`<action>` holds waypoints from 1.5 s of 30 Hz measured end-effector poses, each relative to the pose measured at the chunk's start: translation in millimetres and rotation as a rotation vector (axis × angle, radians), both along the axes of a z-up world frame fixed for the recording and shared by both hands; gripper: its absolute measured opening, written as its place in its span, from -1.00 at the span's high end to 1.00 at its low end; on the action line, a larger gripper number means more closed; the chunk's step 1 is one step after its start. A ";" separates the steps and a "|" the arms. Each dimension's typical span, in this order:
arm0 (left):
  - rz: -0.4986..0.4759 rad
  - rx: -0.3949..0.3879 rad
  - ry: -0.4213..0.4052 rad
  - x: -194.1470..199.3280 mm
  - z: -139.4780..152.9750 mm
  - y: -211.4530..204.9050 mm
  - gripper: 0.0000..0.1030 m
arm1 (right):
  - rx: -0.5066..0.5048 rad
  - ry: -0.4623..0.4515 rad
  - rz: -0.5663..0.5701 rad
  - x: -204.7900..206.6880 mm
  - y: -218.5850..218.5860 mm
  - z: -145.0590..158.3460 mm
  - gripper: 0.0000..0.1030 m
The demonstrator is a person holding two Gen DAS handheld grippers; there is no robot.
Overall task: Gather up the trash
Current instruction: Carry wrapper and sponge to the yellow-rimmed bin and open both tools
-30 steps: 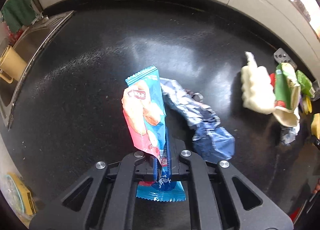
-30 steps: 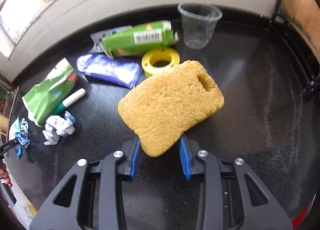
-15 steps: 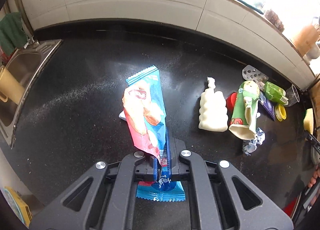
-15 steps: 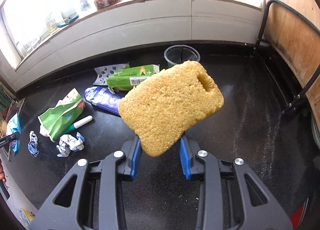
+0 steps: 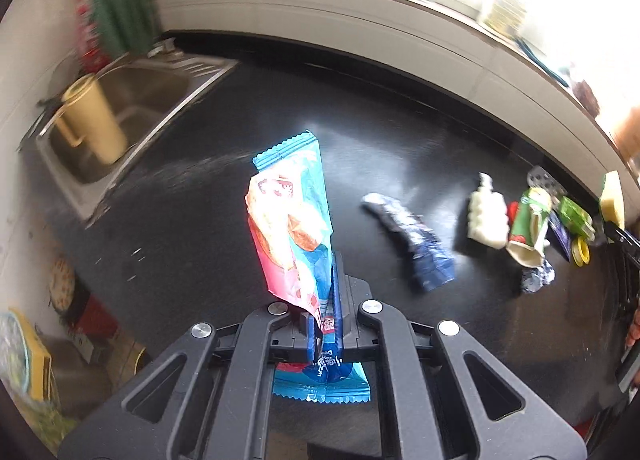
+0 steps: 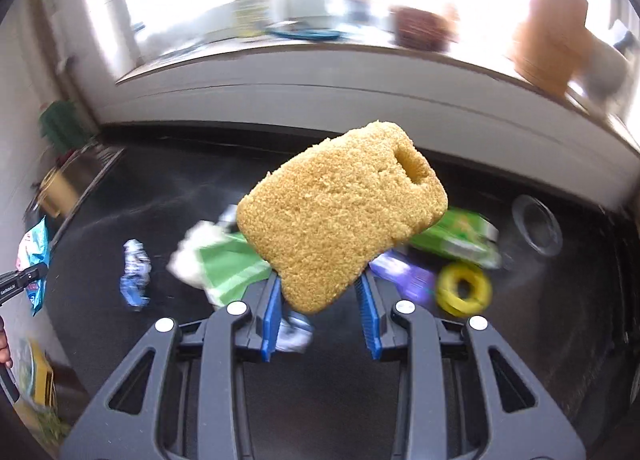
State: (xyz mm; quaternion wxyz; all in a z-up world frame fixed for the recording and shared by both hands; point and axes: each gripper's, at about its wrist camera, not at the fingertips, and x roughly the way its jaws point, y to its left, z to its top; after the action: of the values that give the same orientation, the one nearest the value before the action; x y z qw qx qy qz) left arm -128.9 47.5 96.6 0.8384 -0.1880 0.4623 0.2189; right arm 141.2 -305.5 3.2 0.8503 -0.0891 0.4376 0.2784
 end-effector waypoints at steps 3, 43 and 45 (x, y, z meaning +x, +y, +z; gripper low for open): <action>0.113 0.009 -0.008 -45.4 1.1 16.5 0.89 | 0.020 -0.009 0.156 -15.4 66.5 8.7 0.34; 0.967 -0.373 0.049 -377.2 -275.6 98.9 -0.86 | -0.261 0.239 1.435 -457.4 441.5 -133.4 -0.37; 1.001 -0.352 0.038 -385.8 -256.7 95.4 -0.86 | -0.184 0.243 1.441 -450.5 436.9 -103.5 -0.51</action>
State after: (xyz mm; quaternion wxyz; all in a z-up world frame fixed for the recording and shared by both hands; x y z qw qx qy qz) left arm -514.7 142.8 -160.1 0.5787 -0.5196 0.3608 0.5147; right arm -309.3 131.4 -100.3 0.3909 -0.3941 0.3833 0.7382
